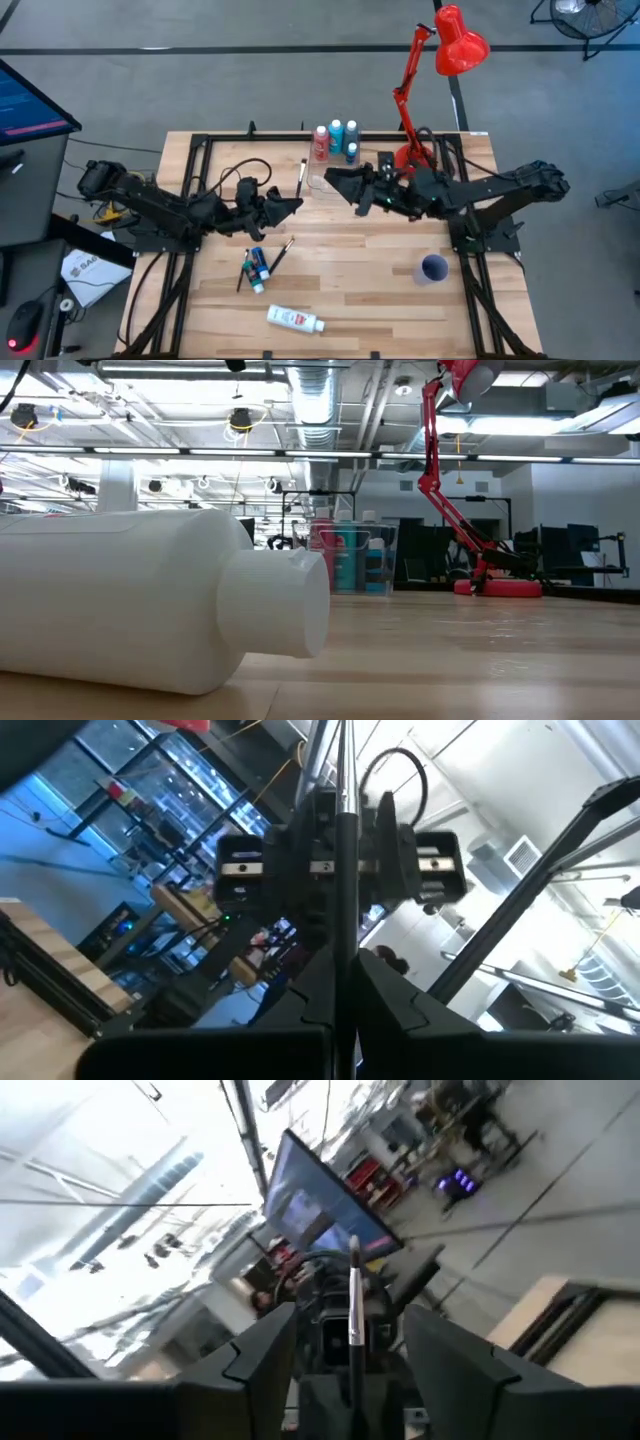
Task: Pick & Place Paint Supplies
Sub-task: Put the silver paintbrush into the purple cup
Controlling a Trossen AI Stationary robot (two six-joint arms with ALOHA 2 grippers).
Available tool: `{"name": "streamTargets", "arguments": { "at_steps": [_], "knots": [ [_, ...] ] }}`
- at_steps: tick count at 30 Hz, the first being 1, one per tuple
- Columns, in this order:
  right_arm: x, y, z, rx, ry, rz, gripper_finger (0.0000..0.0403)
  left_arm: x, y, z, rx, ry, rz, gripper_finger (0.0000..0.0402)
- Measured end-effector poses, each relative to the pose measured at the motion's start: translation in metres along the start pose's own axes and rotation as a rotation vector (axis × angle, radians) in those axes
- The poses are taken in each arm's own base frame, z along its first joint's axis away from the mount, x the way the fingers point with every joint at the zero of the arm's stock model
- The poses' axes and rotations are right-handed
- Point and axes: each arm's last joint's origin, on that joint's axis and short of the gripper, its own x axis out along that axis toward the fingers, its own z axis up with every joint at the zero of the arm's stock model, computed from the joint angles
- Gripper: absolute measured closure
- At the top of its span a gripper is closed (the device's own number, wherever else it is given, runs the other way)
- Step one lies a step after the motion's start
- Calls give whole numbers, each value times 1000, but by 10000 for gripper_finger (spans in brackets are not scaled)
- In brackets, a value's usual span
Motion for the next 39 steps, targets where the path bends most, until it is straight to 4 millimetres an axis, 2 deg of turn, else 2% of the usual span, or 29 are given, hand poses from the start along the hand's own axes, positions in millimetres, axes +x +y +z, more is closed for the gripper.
{"name": "streamTargets", "arguments": {
  "at_steps": [9, 16, 22, 39],
  "knots": [
    [13, -12, -2, 44, 47, 25, 197, 0, 4, -5, -18, 42, 39, 396],
    [18, -19, -14, 24, 80, -6, 189, 0, 8, -7, -11, 50, 97, 396],
    [23, -25, -20, 12, 97, -28, 190, -1, 12, -10, 20, 83, 131, 396],
    [27, -34, -13, 4, 85, -70, 212, -1, 16, -14, 45, 122, 164, 396]
  ]
}}
